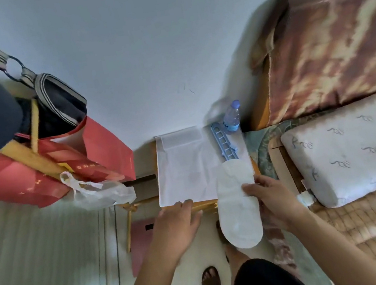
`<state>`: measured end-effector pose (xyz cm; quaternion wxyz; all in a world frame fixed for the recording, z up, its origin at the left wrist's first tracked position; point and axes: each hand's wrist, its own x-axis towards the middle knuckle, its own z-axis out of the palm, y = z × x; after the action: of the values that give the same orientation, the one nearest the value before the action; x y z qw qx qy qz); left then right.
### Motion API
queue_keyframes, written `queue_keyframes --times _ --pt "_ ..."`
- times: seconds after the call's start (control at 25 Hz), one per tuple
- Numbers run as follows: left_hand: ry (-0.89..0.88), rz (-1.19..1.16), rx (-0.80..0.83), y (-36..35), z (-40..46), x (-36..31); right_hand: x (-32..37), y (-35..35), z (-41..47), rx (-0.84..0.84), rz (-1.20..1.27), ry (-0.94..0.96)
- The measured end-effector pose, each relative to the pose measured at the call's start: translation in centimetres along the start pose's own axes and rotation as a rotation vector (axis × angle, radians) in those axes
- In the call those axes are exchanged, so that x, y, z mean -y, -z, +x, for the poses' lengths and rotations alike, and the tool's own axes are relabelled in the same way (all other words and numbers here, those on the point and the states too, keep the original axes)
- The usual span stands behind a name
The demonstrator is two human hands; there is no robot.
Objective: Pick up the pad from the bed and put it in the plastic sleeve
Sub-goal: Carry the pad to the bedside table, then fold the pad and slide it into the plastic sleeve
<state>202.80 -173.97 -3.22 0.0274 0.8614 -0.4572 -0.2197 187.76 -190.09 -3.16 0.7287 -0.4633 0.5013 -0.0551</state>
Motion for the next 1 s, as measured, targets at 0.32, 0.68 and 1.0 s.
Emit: queue_keyframes --times 0.32,0.68,1.0 --pt "0.181 -0.934 0.147 2.6 9.8 -2.9 8.0 0.3 8.0 0.059 -0.002 0.058" --pt "0.355 -1.397 0.287 3.7 14.4 -1.6 11.8 -0.8 11.8 0.064 0.191 0.069" --pt "0.483 -1.773 0.263 4.6 15.7 0.7 11.3 -2.4 11.8 0.095 -0.232 0.383"
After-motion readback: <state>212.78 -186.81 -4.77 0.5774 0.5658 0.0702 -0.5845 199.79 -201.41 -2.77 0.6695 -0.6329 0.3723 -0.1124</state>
